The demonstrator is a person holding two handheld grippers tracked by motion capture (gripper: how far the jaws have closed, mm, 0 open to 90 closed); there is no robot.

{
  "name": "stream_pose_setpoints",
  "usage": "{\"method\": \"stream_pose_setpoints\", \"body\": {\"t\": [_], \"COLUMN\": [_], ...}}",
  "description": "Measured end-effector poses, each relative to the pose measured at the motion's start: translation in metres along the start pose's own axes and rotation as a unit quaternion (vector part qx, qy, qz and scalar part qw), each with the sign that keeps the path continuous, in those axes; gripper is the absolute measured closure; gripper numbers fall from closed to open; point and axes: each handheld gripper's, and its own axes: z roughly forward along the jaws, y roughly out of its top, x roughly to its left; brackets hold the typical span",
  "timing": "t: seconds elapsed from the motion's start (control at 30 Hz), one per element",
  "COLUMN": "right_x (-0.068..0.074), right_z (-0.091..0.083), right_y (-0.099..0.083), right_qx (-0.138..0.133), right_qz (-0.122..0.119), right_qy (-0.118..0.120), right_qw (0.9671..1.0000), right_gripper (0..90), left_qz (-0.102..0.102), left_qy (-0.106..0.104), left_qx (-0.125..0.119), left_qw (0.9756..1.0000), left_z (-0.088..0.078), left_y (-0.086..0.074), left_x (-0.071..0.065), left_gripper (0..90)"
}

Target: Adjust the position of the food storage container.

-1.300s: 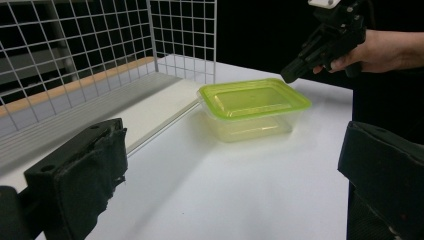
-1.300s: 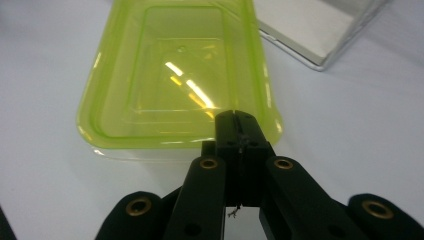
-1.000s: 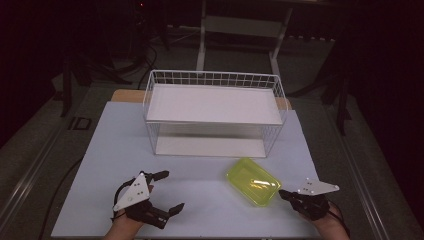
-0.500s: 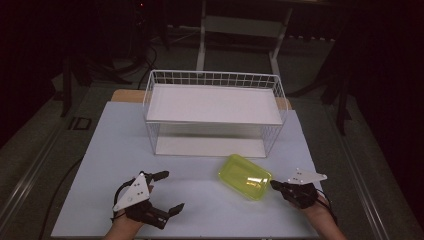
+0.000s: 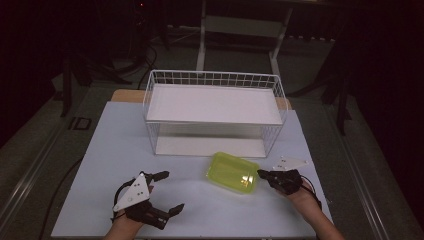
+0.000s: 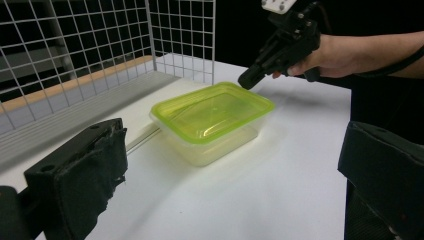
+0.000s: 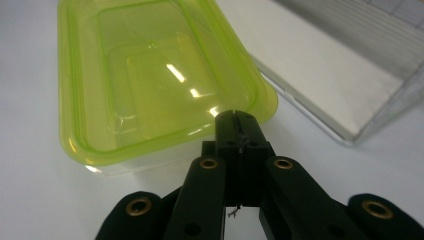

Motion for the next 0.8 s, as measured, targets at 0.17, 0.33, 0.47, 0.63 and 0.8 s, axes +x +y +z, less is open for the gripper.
{"method": "stream_pose_setpoints", "body": {"t": [0.17,0.33,0.47,0.63,0.8], "right_x": [0.001,0.002,0.003,0.007,0.010], "right_z": [0.012,0.024,0.032,0.027,0.019], "right_y": [0.010,0.019,0.023,0.023,0.019], "right_qx": [-0.001,-0.006,-0.011,-0.017,-0.018], "right_qz": [-0.007,-0.012,-0.009,-0.007,0.001], "right_qy": [0.001,0.002,0.004,0.002,-0.004], "right_qw": [1.0000,0.9999,0.9999,0.9998,0.9998], "right_gripper": [90.0,90.0,90.0,90.0,90.0], "left_qz": [0.000,0.000,-0.001,-0.005,-0.007], "left_qy": [0.000,0.000,0.001,0.001,0.002], "left_qx": [0.001,0.000,0.000,-0.001,0.000], "left_qw": [1.0000,1.0000,1.0000,1.0000,1.0000], "left_z": [0.000,0.000,0.000,-0.001,0.000], "left_y": [0.000,0.000,0.000,-0.001,-0.001], "left_x": [0.000,0.000,0.000,0.001,0.001], "left_gripper": [0.0,0.0,0.0,0.0,0.0]}}
